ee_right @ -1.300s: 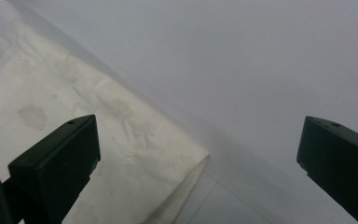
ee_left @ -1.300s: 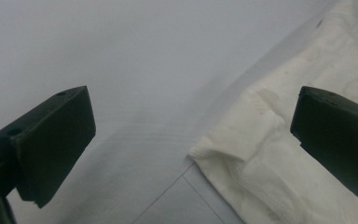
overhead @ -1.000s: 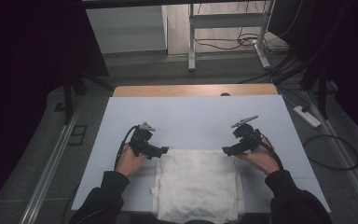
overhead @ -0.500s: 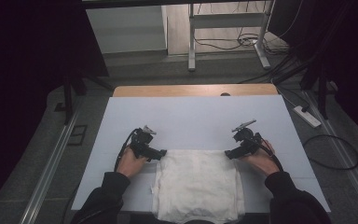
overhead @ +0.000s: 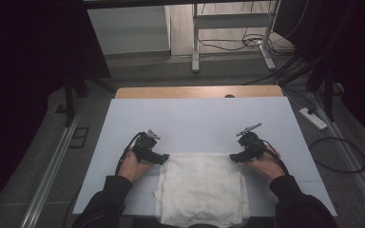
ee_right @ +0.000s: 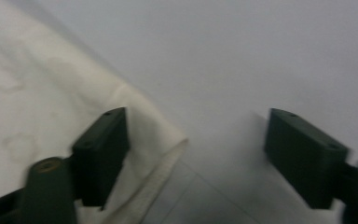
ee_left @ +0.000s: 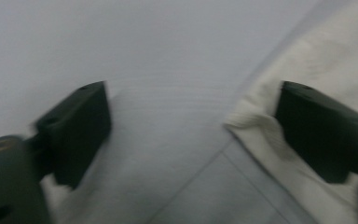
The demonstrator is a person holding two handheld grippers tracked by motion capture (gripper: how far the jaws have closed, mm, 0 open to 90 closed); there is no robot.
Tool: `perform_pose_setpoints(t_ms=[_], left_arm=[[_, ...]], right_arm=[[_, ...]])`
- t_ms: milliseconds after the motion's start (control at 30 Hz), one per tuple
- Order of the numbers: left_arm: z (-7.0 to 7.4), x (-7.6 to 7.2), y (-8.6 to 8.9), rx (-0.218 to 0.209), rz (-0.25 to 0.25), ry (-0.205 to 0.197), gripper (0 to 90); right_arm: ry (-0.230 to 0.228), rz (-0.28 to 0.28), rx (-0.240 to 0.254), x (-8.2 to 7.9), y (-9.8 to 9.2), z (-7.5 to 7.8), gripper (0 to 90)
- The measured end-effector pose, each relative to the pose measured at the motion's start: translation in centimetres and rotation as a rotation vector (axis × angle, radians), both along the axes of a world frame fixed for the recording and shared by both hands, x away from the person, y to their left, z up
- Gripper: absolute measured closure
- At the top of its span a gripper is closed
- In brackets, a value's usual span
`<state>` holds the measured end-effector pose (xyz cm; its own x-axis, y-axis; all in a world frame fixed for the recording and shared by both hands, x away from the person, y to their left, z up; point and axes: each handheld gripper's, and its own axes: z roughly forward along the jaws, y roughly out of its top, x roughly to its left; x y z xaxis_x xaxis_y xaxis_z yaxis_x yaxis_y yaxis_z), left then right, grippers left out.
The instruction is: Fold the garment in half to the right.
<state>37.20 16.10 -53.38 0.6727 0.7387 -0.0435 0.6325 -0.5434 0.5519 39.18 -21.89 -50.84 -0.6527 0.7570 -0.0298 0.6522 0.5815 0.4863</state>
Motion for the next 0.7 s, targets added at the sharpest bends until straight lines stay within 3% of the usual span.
perform_pose_setpoints(t_ms=[267, 333, 433, 567, 700], left_arm=[[0.8, -1.0, -0.9, -0.003, -0.059, 0.027, 57.2], [0.8, -1.1, -1.0, -0.011, -0.074, 0.036, 68.1], [0.7, -1.2, -1.0, -0.046, -0.091, 0.055, 82.5], [0.8, -1.0, -0.7, -0.064, -0.093, 0.076, 84.7], [0.9, -0.9, -0.8, -0.054, -0.101, 0.061, 85.3]], right_arm=[[0.032, 0.097, 0.033, -0.9, 0.7, 0.4, 75.3], [0.042, 0.116, 0.041, -1.0, 0.8, 0.4, 82.8], [0.052, 0.121, 0.039, -1.0, 0.9, 0.5, 84.8], [0.085, 0.103, 0.069, -0.7, 0.7, 0.5, 85.2], [0.079, 0.124, 0.064, -0.6, 0.7, 0.5, 85.6]])
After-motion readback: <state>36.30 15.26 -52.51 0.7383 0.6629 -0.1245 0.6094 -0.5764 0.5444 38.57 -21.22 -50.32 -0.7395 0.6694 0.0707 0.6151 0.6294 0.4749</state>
